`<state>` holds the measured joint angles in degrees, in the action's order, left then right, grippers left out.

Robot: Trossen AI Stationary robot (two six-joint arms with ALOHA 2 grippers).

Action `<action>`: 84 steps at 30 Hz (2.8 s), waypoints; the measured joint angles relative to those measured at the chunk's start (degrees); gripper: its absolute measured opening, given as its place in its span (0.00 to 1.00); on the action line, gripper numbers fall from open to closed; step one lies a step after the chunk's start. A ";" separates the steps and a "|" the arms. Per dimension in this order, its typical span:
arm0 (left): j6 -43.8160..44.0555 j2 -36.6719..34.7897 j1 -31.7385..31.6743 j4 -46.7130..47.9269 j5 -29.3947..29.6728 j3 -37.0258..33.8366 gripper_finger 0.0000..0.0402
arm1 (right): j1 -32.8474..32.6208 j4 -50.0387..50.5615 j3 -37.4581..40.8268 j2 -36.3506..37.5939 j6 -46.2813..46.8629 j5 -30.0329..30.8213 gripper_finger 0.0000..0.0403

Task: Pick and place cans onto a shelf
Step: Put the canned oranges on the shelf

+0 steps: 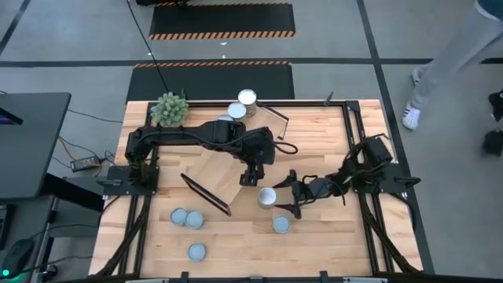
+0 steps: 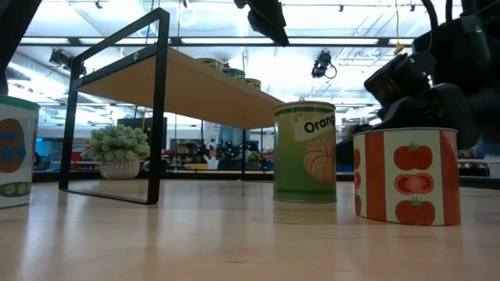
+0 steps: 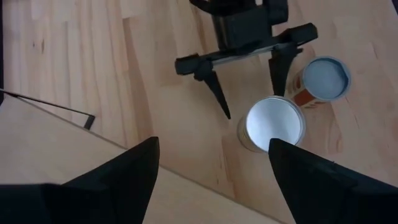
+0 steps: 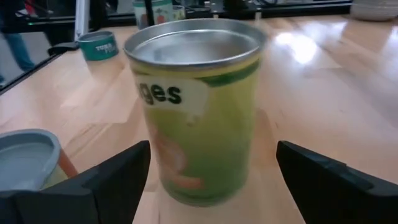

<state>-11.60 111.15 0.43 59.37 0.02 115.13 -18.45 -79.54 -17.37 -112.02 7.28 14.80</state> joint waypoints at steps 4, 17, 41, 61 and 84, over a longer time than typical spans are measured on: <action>0.03 0.04 -0.26 0.02 0.01 0.00 0.76 | -0.01 -1.41 -2.73 -3.26 -1.51 -2.58 0.89; 1.61 0.07 -0.26 0.09 0.01 0.00 0.76 | 2.98 -1.45 -9.59 -7.09 -4.54 -4.48 0.89; 2.20 -5.18 -0.32 -2.05 0.38 0.00 0.76 | 4.29 0.62 -9.48 -2.61 -3.01 -8.45 0.79; 9.77 -10.69 -0.90 -3.26 -5.87 -0.02 0.76 | 4.82 41.46 -15.07 29.05 0.12 -16.58 0.79; 12.75 -17.06 -0.79 3.27 -6.77 -0.05 0.76 | 10.77 55.26 -34.67 22.16 -4.82 -19.01 0.79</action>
<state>1.15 94.10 -0.36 62.64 -6.75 115.08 -7.68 -24.28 -52.04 -89.86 2.46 -4.21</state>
